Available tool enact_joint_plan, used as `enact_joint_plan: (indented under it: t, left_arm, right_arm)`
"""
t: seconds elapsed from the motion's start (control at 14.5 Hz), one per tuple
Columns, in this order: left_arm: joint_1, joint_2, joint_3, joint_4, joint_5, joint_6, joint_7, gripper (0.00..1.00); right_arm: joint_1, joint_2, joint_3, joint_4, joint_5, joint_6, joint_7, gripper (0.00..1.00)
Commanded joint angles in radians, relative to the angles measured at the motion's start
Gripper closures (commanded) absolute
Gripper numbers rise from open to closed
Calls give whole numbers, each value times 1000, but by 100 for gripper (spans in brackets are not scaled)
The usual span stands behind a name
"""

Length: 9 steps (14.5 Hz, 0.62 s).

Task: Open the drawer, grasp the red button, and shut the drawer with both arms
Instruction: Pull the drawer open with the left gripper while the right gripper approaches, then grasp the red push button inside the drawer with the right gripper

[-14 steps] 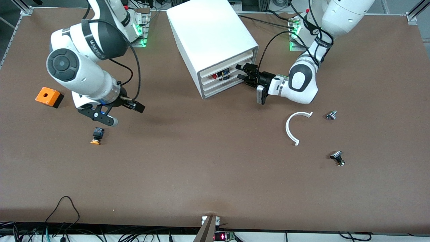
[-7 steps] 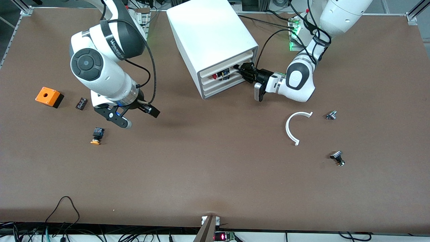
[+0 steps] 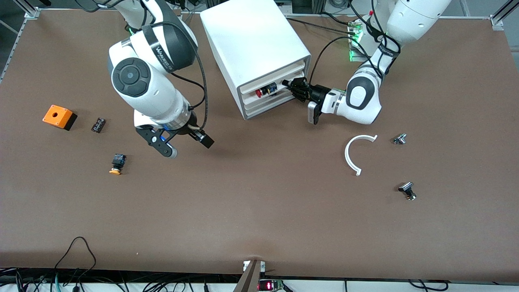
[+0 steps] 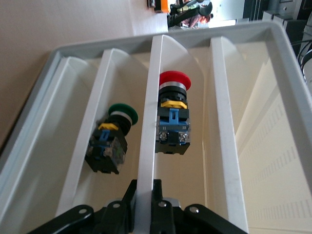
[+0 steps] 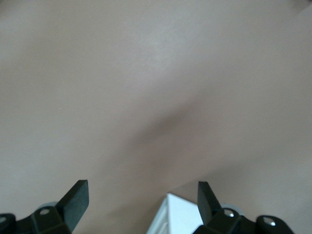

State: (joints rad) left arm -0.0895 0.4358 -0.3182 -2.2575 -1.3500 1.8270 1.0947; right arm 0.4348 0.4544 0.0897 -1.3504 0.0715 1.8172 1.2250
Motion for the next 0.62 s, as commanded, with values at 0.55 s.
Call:
enact_joint_plan:
  t: [0.55]
  left_arm:
    - [161,211,11,375,218,-15,-113,100]
  right_arm:
    - [128,180,-5,273,14,28,352,1]
